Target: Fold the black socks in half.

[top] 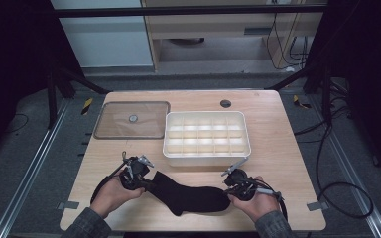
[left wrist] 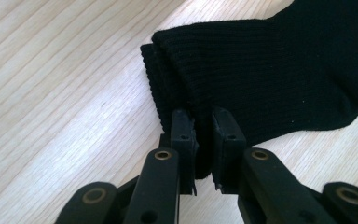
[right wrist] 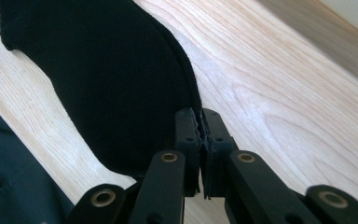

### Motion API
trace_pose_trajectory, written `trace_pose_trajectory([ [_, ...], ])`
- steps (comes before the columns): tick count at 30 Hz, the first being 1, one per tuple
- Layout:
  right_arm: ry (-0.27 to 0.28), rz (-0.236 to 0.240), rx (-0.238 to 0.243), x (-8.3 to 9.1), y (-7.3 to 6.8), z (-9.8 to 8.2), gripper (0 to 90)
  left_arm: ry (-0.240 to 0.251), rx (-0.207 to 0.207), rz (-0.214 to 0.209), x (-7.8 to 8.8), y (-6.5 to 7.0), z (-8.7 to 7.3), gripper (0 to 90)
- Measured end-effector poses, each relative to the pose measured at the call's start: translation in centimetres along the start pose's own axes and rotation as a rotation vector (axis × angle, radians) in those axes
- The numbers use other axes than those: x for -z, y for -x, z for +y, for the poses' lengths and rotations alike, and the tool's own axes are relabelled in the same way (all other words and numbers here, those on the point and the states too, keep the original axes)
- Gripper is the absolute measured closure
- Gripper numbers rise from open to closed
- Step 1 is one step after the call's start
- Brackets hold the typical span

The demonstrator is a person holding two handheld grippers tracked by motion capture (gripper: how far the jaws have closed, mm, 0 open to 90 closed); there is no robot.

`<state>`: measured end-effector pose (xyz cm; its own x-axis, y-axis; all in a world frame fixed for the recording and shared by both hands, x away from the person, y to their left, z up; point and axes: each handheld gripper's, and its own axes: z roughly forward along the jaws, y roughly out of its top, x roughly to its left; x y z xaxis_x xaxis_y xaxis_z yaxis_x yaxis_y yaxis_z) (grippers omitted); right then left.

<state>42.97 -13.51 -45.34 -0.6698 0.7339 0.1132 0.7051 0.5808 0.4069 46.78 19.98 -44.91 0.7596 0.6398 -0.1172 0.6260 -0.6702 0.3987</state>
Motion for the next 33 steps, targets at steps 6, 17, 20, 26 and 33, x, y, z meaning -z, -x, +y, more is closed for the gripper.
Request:
trace_pose_trajectory([
  [6,0.008,0.010,0.013,-0.3,-0.4,0.8,87.4,0.007,-0.002,0.009,0.8,-0.5,-0.4,80.5],
  [17,0.021,0.014,0.014,-0.3,-1.0,1.7,87.4,0.030,0.002,0.007,1.9,-1.1,-0.7,80.4],
  [20,0.021,0.012,0.021,-0.2,-1.0,1.9,87.4,0.033,0.003,0.006,2.1,-1.2,-0.7,80.4],
  [26,0.027,0.015,0.037,0.1,-1.4,2.5,87.4,0.035,0.001,0.005,2.5,-1.3,-0.8,80.4],
  [33,0.024,0.019,0.040,0.0,-1.3,2.8,87.4,0.048,-0.003,0.001,2.9,-1.3,-0.8,80.4],
])
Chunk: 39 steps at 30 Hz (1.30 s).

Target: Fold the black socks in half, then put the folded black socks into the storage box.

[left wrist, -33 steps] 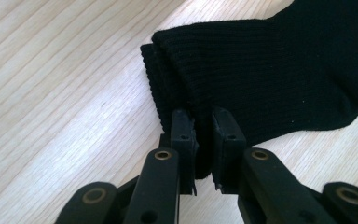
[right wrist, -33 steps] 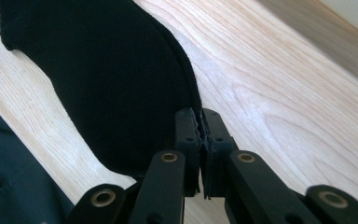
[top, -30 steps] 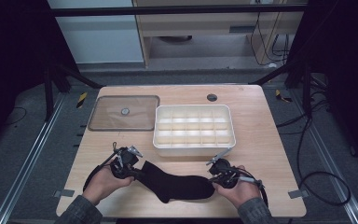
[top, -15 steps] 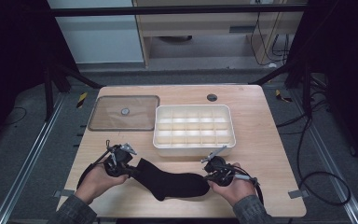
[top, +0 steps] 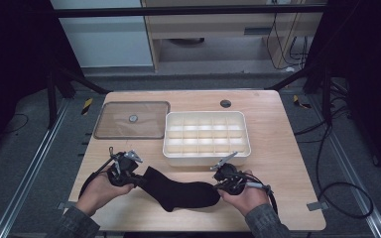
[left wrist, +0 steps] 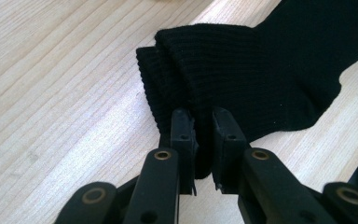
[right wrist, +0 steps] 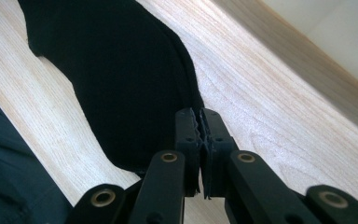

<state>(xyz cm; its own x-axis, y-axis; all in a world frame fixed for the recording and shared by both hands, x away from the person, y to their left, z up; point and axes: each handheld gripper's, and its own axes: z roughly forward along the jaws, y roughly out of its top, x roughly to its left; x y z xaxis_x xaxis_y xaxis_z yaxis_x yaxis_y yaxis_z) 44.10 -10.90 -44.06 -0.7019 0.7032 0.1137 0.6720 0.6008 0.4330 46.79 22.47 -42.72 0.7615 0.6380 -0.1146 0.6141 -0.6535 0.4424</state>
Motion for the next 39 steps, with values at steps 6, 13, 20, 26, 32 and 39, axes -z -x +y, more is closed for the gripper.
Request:
trace_pose_trajectory([
  [6,0.005,0.015,0.003,-0.2,-0.3,0.5,87.3,0.001,-0.005,0.008,0.7,-0.2,-0.2,80.4],
  [13,0.005,0.027,0.010,-0.5,-0.6,1.1,87.3,0.009,-0.003,0.008,1.5,-0.4,-0.2,80.4],
  [20,0.000,0.038,0.012,-1.1,-1.0,1.6,87.3,0.008,-0.012,0.005,2.0,-0.1,0.3,80.4],
  [26,-0.004,0.052,0.015,-1.4,-1.1,1.8,87.3,0.021,-0.030,0.003,2.7,0.8,1.1,80.7],
  [32,-0.003,0.057,0.012,-1.8,-1.1,1.9,87.3,0.015,-0.045,-0.009,2.5,1.5,2.1,80.7],
  [39,-0.002,0.062,0.007,-1.9,-1.1,2.0,87.3,0.022,-0.067,-0.048,2.2,3.0,3.1,80.8],
])
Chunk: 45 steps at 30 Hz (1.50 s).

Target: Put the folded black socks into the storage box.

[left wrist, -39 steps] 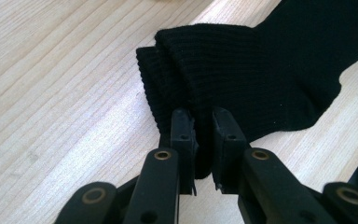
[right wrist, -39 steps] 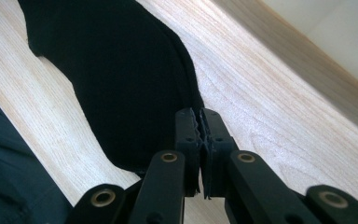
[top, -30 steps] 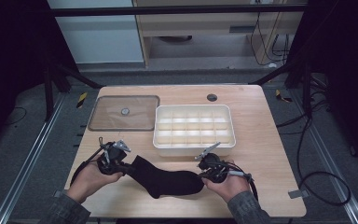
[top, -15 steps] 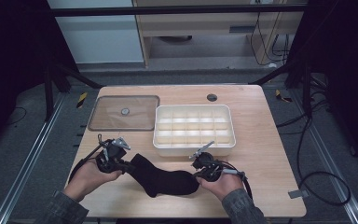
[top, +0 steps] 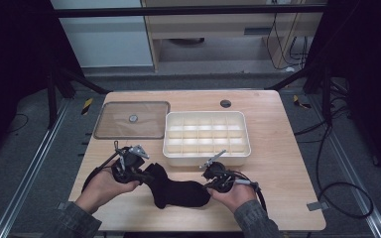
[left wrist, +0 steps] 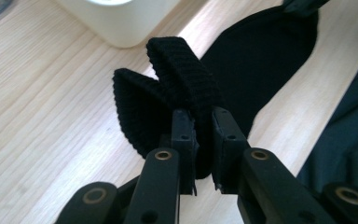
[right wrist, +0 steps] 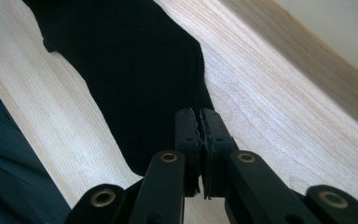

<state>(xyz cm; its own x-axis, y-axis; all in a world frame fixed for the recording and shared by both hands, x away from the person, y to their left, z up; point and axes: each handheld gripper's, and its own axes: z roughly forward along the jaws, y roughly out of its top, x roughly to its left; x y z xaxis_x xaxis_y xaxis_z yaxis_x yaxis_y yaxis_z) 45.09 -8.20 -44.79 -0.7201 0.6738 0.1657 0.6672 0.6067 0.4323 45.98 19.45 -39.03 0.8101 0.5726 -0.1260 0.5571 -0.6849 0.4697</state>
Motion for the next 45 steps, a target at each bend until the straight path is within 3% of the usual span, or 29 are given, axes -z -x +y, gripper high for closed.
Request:
trace_pose_trajectory([
  [10,-0.004,0.013,-0.013,-0.5,0.2,-0.2,87.3,-0.003,-0.043,-0.052,-2.0,2.4,1.8,80.7],
  [25,0.012,0.029,-0.041,-0.9,0.7,-0.8,87.3,-0.005,-0.114,-0.086,-4.4,5.5,3.8,80.7],
  [35,0.019,0.039,-0.066,-1.1,0.9,-1.1,87.1,-0.015,-0.120,-0.110,-6.8,6.8,3.8,80.7],
  [42,0.029,0.043,-0.068,-1.1,0.9,-1.3,85.6,-0.011,-0.106,-0.101,-7.8,6.9,4.0,80.6],
  [45,0.032,0.045,-0.073,-1.0,0.9,-1.5,80.4,-0.013,-0.106,-0.099,-7.8,6.9,4.1,80.6],
])
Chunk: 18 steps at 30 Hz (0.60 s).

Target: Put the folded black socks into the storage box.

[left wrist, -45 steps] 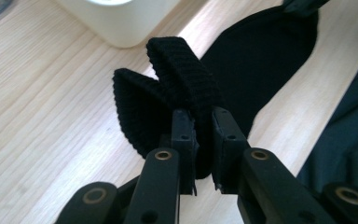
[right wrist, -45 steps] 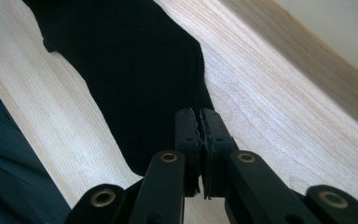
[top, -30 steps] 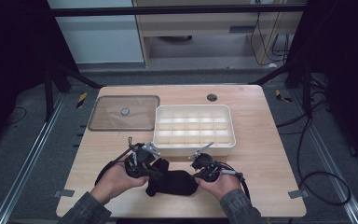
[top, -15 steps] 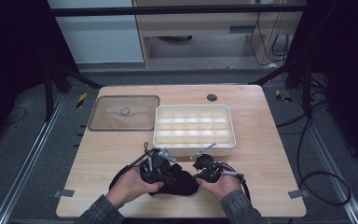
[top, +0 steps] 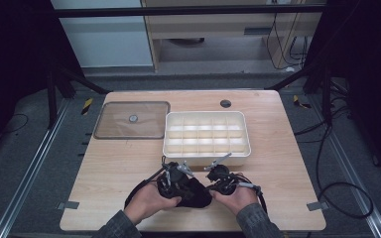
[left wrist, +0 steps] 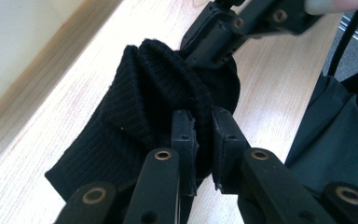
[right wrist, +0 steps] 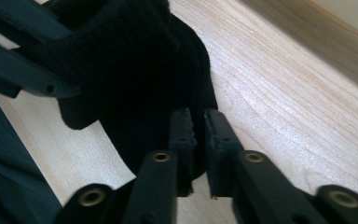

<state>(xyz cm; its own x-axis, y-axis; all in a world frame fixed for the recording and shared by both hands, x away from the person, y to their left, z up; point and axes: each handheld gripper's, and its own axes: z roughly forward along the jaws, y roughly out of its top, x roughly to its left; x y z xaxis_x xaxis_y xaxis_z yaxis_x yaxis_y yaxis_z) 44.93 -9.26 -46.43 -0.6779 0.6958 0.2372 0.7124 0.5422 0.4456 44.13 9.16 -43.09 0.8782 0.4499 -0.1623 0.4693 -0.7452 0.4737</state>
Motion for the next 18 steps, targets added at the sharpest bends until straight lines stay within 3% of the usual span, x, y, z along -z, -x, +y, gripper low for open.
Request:
trace_pose_trajectory([
  [5,0.002,-0.013,0.021,0.5,-0.2,-0.4,66.9,-0.009,0.000,0.003,-0.3,-0.1,0.0,80.6],
  [12,-0.001,-0.014,0.022,0.8,-0.3,-0.8,75.6,-0.023,0.002,-0.005,-1.1,0.2,0.0,80.0],
  [18,0.010,-0.022,0.006,1.4,-0.2,-1.0,69.7,0.011,0.004,-0.015,-0.8,0.9,0.4,74.7],
])
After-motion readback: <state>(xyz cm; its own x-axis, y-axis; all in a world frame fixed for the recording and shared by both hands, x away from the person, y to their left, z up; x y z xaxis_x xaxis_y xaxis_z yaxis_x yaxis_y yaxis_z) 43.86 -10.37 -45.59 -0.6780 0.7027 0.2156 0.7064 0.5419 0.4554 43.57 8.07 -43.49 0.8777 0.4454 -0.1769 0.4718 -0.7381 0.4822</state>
